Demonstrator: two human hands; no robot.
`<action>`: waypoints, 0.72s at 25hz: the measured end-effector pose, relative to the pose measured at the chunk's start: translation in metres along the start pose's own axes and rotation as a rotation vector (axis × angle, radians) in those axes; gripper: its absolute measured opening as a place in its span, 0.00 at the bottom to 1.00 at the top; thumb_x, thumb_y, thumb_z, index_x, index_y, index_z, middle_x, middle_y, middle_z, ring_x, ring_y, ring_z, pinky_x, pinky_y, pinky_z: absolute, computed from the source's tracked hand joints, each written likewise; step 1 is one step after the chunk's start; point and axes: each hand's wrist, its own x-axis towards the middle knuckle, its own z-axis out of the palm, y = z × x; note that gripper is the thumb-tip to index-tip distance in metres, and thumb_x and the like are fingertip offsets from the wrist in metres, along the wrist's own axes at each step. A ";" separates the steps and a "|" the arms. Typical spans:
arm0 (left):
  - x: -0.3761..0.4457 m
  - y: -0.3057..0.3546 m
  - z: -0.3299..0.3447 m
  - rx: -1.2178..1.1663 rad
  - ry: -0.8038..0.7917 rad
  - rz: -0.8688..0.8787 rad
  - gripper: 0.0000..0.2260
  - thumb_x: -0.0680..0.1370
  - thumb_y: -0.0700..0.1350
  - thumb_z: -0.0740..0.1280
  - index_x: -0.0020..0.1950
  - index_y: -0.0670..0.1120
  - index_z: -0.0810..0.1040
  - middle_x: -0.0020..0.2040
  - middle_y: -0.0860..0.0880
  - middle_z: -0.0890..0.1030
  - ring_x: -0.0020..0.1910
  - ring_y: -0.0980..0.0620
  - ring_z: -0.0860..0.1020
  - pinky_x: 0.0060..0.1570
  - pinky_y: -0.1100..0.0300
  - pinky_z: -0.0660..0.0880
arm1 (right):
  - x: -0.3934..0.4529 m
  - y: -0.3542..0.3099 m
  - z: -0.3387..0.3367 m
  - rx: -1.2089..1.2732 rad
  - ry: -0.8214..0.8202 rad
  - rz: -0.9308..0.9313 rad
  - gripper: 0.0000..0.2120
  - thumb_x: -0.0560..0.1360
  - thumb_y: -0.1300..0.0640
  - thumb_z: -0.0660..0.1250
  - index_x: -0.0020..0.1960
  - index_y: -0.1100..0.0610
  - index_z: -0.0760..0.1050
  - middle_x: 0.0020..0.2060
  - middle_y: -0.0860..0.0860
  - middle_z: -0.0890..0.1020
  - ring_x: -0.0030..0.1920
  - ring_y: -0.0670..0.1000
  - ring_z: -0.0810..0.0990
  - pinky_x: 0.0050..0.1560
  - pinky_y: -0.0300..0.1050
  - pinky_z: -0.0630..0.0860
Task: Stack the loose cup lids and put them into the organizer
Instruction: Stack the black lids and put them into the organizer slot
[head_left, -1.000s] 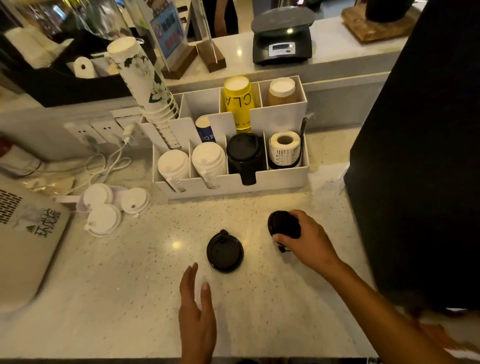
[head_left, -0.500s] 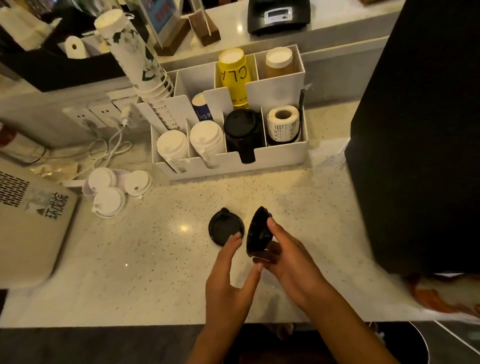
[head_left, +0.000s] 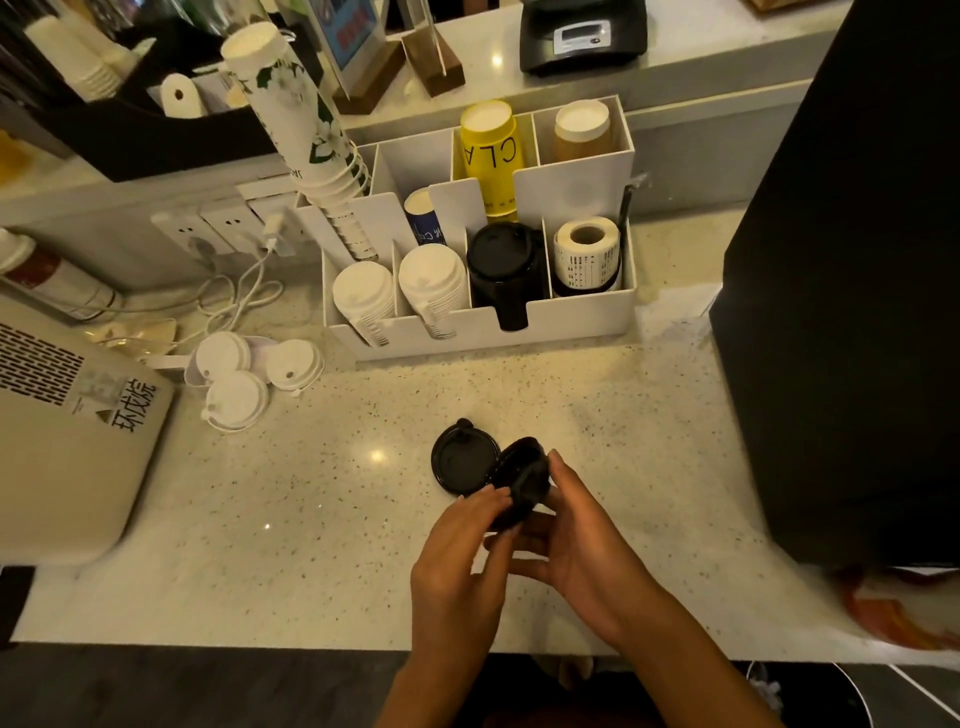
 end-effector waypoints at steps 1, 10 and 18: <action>0.004 0.004 -0.006 -0.074 0.004 -0.132 0.11 0.77 0.45 0.73 0.58 0.55 0.82 0.54 0.62 0.85 0.56 0.63 0.82 0.56 0.69 0.77 | 0.000 -0.003 -0.002 -0.104 0.038 -0.015 0.25 0.78 0.35 0.58 0.61 0.50 0.81 0.50 0.56 0.87 0.52 0.55 0.87 0.53 0.54 0.82; 0.014 -0.017 -0.031 -0.537 -0.052 -0.759 0.08 0.79 0.47 0.69 0.55 0.55 0.84 0.49 0.53 0.88 0.51 0.53 0.86 0.54 0.56 0.80 | 0.003 -0.012 -0.012 -0.633 0.290 -0.257 0.09 0.77 0.43 0.68 0.56 0.39 0.76 0.54 0.40 0.83 0.55 0.45 0.82 0.52 0.42 0.79; 0.009 -0.019 -0.037 -0.591 -0.098 -0.831 0.09 0.81 0.42 0.67 0.59 0.48 0.82 0.51 0.49 0.88 0.53 0.51 0.86 0.47 0.63 0.82 | 0.019 0.030 0.016 -1.066 0.065 -0.455 0.45 0.66 0.29 0.70 0.75 0.35 0.50 0.74 0.38 0.62 0.70 0.40 0.67 0.60 0.30 0.66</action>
